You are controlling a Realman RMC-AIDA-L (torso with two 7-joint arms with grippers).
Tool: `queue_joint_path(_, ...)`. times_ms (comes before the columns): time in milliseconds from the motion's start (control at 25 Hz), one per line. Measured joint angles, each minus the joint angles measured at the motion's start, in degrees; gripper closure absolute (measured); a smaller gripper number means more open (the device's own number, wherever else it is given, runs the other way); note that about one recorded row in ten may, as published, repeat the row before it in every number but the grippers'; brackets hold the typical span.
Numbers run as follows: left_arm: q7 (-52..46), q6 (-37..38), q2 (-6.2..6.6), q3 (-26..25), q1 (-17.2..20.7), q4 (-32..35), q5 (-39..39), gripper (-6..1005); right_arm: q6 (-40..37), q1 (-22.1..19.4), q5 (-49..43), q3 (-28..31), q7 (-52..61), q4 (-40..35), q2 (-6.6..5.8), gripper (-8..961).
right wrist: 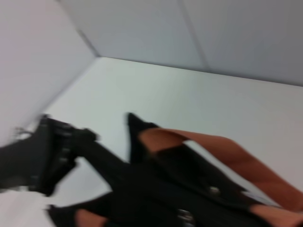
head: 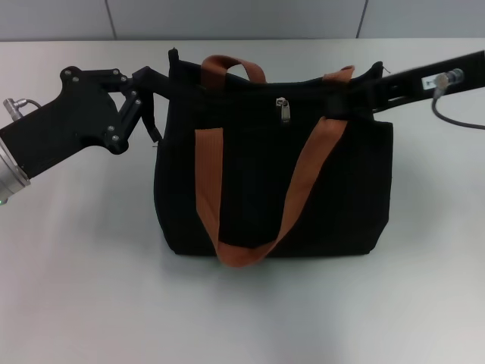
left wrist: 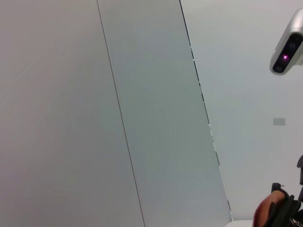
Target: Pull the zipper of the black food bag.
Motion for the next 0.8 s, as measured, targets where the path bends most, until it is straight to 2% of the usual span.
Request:
queue_joint_path(120,-0.02,0.02,-0.07,0.0,-0.1,-0.04,-0.01,969,0.05,1.05,4.51,0.08,-0.82,2.59,-0.41,899)
queue_joint_path(440,-0.14,0.07,-0.16,0.0,-0.95,-0.26,-0.03,969,1.24,4.27,6.24,0.18,-1.71,9.26,-0.54,846)
queue_joint_path(680,-0.59,0.09,-0.16,0.0,-1.19,-0.17,-0.15,969,1.71,6.06,5.77,0.18,-1.73,12.76,-0.51,667)
queue_joint_path(800,-1.35,0.17,-0.16,0.01,-1.52,-0.04,-0.42,969,1.92,6.4,5.22,0.18,-1.75,13.19,-0.5,627)
